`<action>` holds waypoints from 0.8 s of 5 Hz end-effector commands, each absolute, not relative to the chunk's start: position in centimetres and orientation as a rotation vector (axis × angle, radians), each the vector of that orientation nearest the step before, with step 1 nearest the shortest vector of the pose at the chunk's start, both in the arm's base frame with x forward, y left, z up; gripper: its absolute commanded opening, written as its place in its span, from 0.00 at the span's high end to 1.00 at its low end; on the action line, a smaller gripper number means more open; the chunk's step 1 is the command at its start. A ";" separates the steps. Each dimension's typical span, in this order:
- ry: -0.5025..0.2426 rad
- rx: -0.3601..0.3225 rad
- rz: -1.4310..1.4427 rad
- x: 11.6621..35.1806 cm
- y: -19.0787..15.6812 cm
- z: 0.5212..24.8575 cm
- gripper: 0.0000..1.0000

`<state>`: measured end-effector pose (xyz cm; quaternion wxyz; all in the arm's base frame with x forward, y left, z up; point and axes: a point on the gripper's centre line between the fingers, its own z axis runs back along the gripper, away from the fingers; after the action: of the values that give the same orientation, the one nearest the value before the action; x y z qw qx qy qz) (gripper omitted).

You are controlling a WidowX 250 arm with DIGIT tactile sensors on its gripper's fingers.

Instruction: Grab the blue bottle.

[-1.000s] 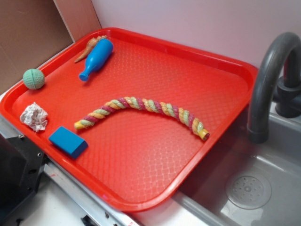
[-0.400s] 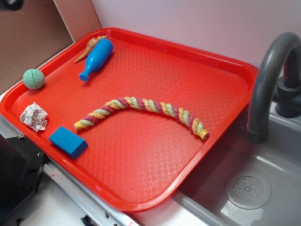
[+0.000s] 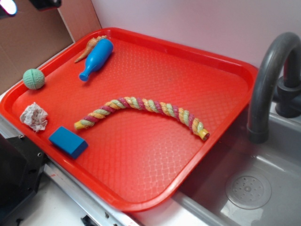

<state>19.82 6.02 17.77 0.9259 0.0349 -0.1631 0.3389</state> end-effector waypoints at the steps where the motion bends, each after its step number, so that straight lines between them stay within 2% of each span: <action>1: -0.370 0.058 0.725 23.4 9.5 15.2 0.00; 3: -0.304 0.037 0.728 25.9 10.4 10.5 0.00; 4: -0.245 0.045 0.713 27.1 10.5 6.6 0.00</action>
<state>26.41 9.75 5.05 0.9332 0.0226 -0.0887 0.3474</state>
